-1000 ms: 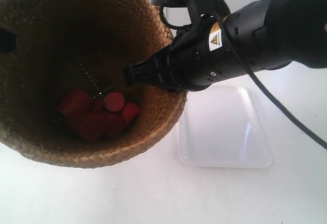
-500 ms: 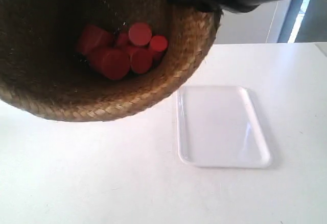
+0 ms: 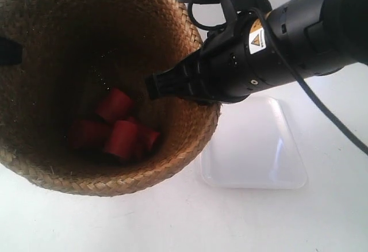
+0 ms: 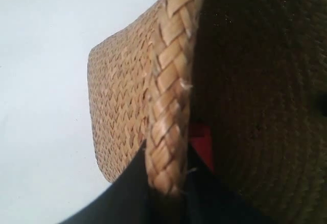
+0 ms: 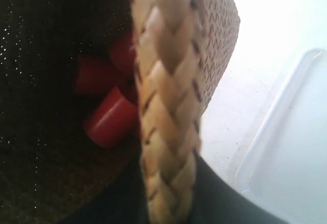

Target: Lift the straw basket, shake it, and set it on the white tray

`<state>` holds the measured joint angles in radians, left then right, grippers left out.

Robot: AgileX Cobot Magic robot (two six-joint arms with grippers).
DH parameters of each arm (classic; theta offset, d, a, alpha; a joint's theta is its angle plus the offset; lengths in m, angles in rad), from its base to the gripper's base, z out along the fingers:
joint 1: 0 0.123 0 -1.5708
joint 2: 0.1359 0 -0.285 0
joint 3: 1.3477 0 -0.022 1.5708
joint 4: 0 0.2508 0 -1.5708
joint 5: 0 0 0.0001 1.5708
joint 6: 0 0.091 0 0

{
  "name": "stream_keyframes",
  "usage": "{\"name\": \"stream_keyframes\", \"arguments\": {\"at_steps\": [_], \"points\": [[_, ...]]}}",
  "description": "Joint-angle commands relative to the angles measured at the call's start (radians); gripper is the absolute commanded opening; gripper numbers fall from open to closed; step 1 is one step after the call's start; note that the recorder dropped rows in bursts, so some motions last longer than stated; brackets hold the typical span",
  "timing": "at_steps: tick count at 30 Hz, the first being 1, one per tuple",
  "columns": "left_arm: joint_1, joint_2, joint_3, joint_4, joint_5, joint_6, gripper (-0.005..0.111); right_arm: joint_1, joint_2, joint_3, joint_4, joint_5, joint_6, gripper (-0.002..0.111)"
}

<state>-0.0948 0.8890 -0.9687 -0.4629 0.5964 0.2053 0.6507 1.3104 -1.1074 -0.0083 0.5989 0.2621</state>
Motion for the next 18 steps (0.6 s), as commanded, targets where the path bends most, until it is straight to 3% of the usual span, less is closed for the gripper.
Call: {"name": "stream_keyframes", "arguments": {"at_steps": [1, 18], "points": [[-0.007, -0.017, 0.001, -0.029, -0.008, 0.028, 0.000, 0.006, 0.000, -0.008, -0.028, -0.026, -0.040, 0.000], [-0.007, -0.015, 0.030, -0.029, -0.056, 0.031, 0.000, 0.006, 0.008, 0.062, -0.029, -0.104, -0.024, 0.000]]}}
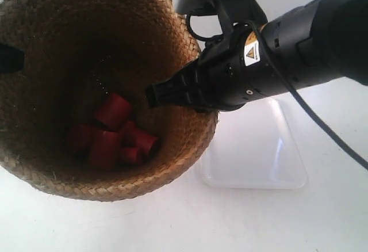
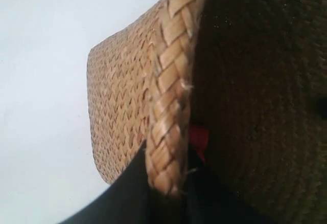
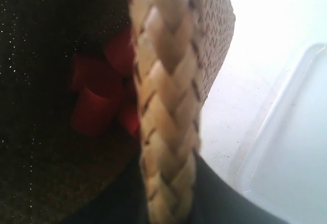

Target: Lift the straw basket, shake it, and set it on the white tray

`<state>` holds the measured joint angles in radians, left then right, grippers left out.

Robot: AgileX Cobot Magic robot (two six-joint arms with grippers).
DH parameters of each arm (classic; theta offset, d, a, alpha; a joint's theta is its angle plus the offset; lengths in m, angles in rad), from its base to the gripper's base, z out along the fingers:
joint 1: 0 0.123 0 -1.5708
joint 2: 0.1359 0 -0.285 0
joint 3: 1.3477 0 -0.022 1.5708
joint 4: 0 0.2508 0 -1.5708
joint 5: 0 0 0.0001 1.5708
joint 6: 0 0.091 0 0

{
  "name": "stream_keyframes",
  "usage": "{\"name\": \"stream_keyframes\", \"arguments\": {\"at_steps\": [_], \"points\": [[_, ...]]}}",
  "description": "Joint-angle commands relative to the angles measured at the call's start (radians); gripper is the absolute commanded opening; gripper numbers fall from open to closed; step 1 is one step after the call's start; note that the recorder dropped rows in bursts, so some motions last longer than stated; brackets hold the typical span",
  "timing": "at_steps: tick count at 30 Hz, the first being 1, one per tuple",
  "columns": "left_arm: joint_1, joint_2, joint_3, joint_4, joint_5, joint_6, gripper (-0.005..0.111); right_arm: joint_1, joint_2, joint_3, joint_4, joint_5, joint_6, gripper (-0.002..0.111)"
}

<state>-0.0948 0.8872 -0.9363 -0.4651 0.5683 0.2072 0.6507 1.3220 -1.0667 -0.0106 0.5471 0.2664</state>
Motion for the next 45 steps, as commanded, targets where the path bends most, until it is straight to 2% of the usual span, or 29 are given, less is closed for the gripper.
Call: {"name": "stream_keyframes", "arguments": {"at_steps": [1, 7, 11, 16, 17, 18, 19, 20, 22, 25, 45], "points": [[-0.007, -0.013, -0.002, -0.026, -0.021, 0.032, 0.000, 0.006, -0.004, 0.021, -0.026, -0.055, -0.026, 0.000], [-0.007, -0.013, -0.002, -0.023, -0.006, 0.036, 0.000, 0.006, -0.004, 0.021, -0.026, -0.057, -0.026, 0.000], [-0.007, -0.010, -0.008, -0.021, -0.069, 0.041, 0.000, 0.006, -0.009, 0.011, -0.042, -0.073, -0.026, 0.000], [-0.010, -0.084, -0.190, -0.121, 0.045, 0.072, 0.000, 0.029, -0.172, -0.204, -0.019, 0.042, -0.056, 0.000], [-0.012, -0.099, -0.192, -0.126, 0.044, 0.155, 0.000, 0.039, -0.198, -0.186, -0.032, -0.003, -0.056, 0.000], [-0.012, -0.097, -0.153, -0.096, 0.029, 0.177, 0.000, 0.038, -0.191, -0.138, -0.073, -0.049, -0.027, 0.000], [-0.003, -0.076, -0.096, -0.056, 0.013, 0.126, 0.000, 0.026, -0.148, -0.076, -0.114, -0.052, 0.026, 0.000], [0.010, -0.039, -0.030, -0.019, 0.022, -0.006, 0.000, 0.008, -0.099, -0.052, -0.112, 0.014, 0.066, 0.000], [0.015, -0.025, 0.009, 0.027, 0.035, -0.069, 0.000, -0.008, -0.059, -0.049, -0.080, 0.107, 0.041, 0.000], [0.009, -0.049, 0.009, -0.075, 0.003, 0.050, 0.000, 0.012, -0.070, -0.049, -0.025, 0.073, -0.025, 0.000], [0.012, -0.060, 0.018, -0.073, -0.024, 0.057, 0.000, 0.009, -0.024, -0.047, -0.049, 0.048, -0.022, 0.000]]}}
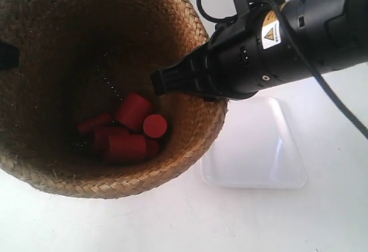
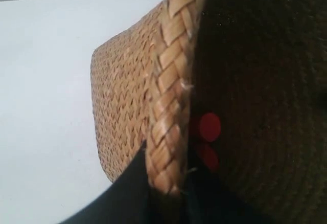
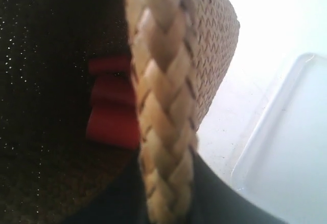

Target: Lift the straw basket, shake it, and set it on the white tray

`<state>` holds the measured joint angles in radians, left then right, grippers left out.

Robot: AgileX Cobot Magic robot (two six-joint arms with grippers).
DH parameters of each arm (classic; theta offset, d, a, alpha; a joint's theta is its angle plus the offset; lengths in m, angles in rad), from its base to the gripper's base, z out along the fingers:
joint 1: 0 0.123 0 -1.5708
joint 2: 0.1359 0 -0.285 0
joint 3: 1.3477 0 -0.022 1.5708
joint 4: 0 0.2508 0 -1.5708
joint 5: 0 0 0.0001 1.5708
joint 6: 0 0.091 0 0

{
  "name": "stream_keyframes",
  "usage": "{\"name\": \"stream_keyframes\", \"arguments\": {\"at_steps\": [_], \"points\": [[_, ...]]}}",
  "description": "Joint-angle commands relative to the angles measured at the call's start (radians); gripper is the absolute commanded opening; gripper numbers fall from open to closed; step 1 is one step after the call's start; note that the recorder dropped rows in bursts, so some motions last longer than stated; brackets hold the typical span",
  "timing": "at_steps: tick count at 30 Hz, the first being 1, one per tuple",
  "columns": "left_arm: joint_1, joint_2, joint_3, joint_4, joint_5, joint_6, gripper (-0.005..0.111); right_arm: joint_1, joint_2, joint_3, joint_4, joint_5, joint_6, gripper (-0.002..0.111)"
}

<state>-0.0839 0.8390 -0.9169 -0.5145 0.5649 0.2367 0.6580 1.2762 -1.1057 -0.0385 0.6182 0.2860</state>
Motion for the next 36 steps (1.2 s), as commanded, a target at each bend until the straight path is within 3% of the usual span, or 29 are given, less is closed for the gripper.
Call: {"name": "stream_keyframes", "arguments": {"at_steps": [1, 5, 9, 10, 12, 14, 20, 23, 26, 30, 36], "points": [[0.001, -0.011, -0.001, -0.023, -0.025, 0.027, 0.000, 0.002, 0.029, -0.008, -0.021, -0.028, -0.042, 0.000], [0.001, -0.011, -0.001, 0.004, -0.041, 0.046, 0.000, 0.002, 0.046, -0.009, -0.023, -0.063, -0.042, 0.000], [0.001, -0.076, -0.249, 0.007, 0.050, 0.053, 0.000, 0.025, -0.130, -0.222, -0.015, 0.019, -0.074, 0.000], [0.001, -0.060, -0.218, 0.061, 0.126, 0.027, 0.000, 0.022, -0.113, -0.140, -0.052, -0.008, -0.038, 0.000], [0.001, 0.028, -0.115, 0.071, 0.173, -0.040, 0.000, -0.009, 0.015, -0.069, 0.006, 0.108, -0.038, 0.000], [0.001, 0.041, -0.111, -0.041, 0.142, 0.059, 0.000, -0.009, 0.042, -0.069, 0.095, 0.095, -0.116, 0.000], [0.001, 0.039, -0.111, -0.008, 0.117, 0.062, 0.000, -0.009, 0.021, -0.071, 0.089, 0.076, -0.125, 0.000], [0.001, 0.039, -0.108, 0.000, 0.122, 0.144, 0.000, -0.010, 0.021, -0.071, 0.031, 0.076, -0.125, 0.000], [0.001, 0.078, -0.103, -0.085, 0.033, 0.093, 0.000, -0.052, 0.021, -0.071, -0.028, 0.050, -0.087, 0.000], [-0.006, 0.189, -0.151, -0.296, 0.040, 0.151, 0.000, -0.165, 0.030, -0.125, -0.028, 0.089, -0.089, 0.000], [-0.110, 0.326, -0.284, -0.375, -0.026, 0.149, 0.000, -0.305, 0.060, -0.269, -0.023, 0.275, -0.170, 0.000]]}}
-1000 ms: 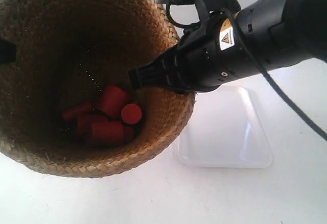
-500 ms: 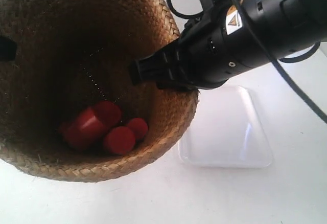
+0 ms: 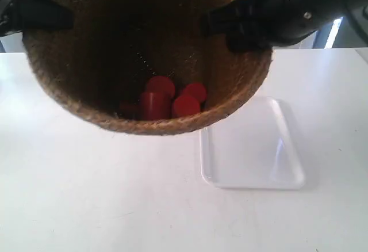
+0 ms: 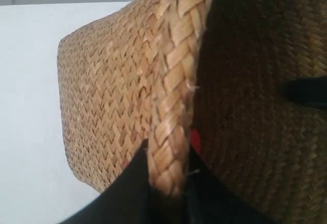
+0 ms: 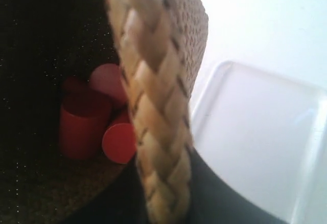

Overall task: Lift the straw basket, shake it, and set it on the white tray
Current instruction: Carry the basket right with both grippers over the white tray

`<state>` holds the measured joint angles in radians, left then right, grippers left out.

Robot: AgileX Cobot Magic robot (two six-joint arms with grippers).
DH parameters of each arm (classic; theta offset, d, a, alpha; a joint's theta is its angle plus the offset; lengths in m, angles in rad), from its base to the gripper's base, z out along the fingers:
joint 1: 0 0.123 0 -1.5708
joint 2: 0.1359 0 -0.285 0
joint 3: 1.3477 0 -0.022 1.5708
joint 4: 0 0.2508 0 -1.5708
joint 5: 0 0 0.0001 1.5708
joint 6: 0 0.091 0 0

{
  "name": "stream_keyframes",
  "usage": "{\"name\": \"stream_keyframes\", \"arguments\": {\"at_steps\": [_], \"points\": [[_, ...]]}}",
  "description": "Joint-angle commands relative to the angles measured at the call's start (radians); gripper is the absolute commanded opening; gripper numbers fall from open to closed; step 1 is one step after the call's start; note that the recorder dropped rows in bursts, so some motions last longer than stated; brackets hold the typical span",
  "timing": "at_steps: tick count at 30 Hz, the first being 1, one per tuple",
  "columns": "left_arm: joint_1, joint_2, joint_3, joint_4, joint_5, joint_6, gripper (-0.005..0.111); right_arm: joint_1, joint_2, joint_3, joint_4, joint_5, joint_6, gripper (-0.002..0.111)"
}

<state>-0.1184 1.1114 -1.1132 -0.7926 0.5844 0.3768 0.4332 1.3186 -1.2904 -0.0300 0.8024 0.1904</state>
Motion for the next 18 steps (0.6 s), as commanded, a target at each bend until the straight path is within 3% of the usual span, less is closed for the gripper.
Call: {"name": "stream_keyframes", "arguments": {"at_steps": [1, 11, 18], "points": [[-0.104, 0.075, -0.109, -0.097, -0.072, 0.003, 0.000, -0.099, 0.024, -0.107, -0.029, 0.118, -0.085, 0.000], [-0.334, 0.288, -0.227, -0.059, -0.169, -0.103, 0.000, -0.206, 0.114, -0.280, -0.017, 0.368, -0.190, 0.000], [-0.372, 0.405, -0.291, -0.059, -0.161, -0.164, 0.000, -0.273, 0.187, -0.354, -0.019, 0.419, -0.240, 0.000]]}}
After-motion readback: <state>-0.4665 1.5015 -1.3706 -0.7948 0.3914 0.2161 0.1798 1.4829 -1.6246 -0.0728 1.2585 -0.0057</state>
